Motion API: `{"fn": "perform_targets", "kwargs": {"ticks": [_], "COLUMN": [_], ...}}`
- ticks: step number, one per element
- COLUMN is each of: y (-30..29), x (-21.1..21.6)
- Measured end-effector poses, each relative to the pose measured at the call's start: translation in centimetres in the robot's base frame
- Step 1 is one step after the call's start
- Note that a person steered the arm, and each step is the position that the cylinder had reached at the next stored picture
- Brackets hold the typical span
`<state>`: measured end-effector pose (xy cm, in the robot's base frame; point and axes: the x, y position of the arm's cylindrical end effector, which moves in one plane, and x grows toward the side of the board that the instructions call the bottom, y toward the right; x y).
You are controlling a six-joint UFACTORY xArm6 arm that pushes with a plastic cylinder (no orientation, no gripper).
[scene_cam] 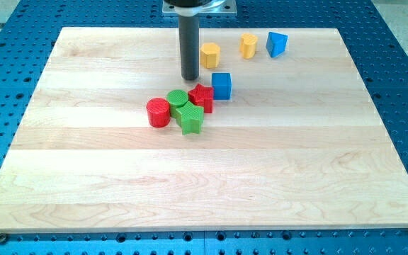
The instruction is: Separate the red star from the group of blocks
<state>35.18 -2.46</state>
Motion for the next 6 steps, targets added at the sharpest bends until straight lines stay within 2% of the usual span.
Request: {"fn": "perform_targets", "kwargs": {"ticks": [2, 3, 4, 5, 6], "y": [3.5, 8.5, 10.2, 8.6, 4.5], "x": [6.8, 6.8, 1.6, -0.2, 3.1]}}
